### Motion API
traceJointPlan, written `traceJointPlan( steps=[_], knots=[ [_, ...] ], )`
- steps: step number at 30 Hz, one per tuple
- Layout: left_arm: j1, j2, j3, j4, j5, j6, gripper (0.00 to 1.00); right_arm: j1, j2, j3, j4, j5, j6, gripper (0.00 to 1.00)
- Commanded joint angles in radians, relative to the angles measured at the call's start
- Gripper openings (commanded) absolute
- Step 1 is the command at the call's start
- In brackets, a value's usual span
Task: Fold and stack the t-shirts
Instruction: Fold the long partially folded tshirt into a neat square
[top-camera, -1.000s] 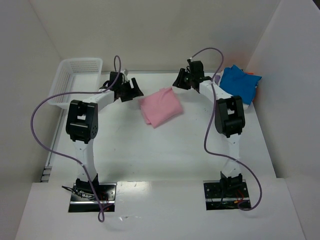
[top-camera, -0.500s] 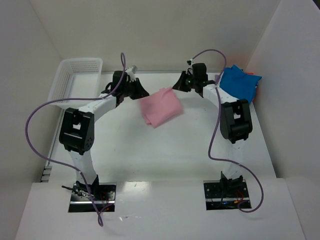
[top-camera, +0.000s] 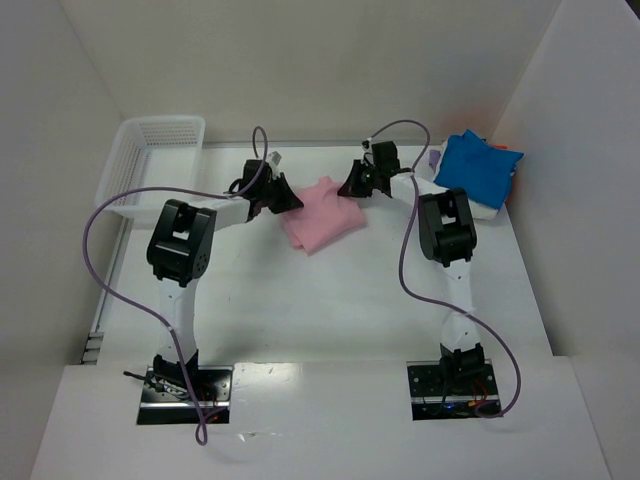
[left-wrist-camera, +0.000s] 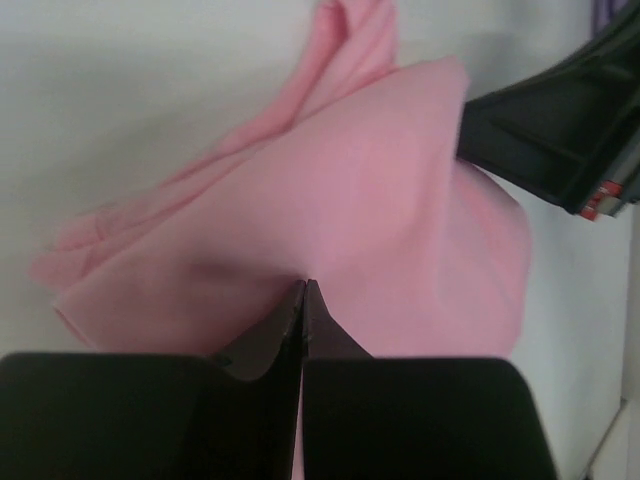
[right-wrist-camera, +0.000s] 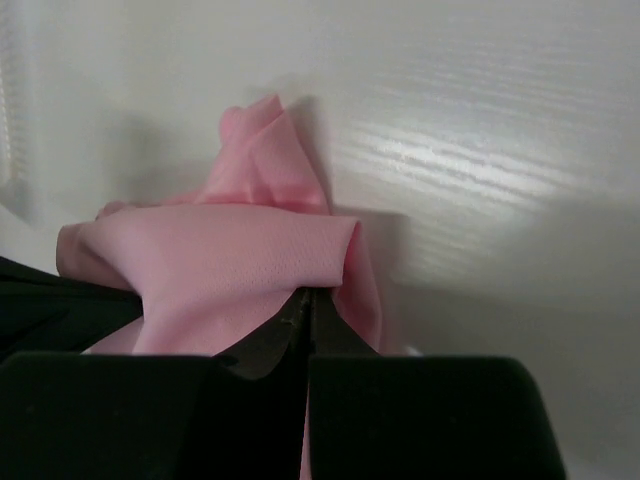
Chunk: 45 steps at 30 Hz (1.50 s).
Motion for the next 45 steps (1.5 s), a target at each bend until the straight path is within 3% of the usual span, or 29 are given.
traceJointPlan(
  steps=[1,25,32,36,41,45],
  knots=[
    [0.005,0.044,0.083,0.01,-0.079,-0.021,0.0,0.003,0.045,0.111,-0.02,-0.022,-0.007,0.0],
    [0.048,0.052,0.089,-0.006,-0.272,-0.039,0.01,0.003,0.268,0.509,-0.155,-0.05,-0.013,0.04],
    [0.068,-0.022,0.108,-0.027,-0.284,0.038,0.05,0.003,0.224,0.664,-0.258,-0.016,-0.069,0.07],
    [0.068,-0.09,0.099,0.005,-0.169,0.106,0.17,0.003,0.101,0.614,-0.286,-0.03,-0.089,0.13],
    [0.04,-0.144,0.13,0.005,0.041,0.213,0.5,0.013,-0.125,0.235,-0.133,-0.074,-0.105,0.15],
    [-0.014,-0.144,0.138,-0.027,0.215,0.257,0.63,0.028,-0.223,0.027,-0.085,-0.152,-0.134,0.15]
  ],
)
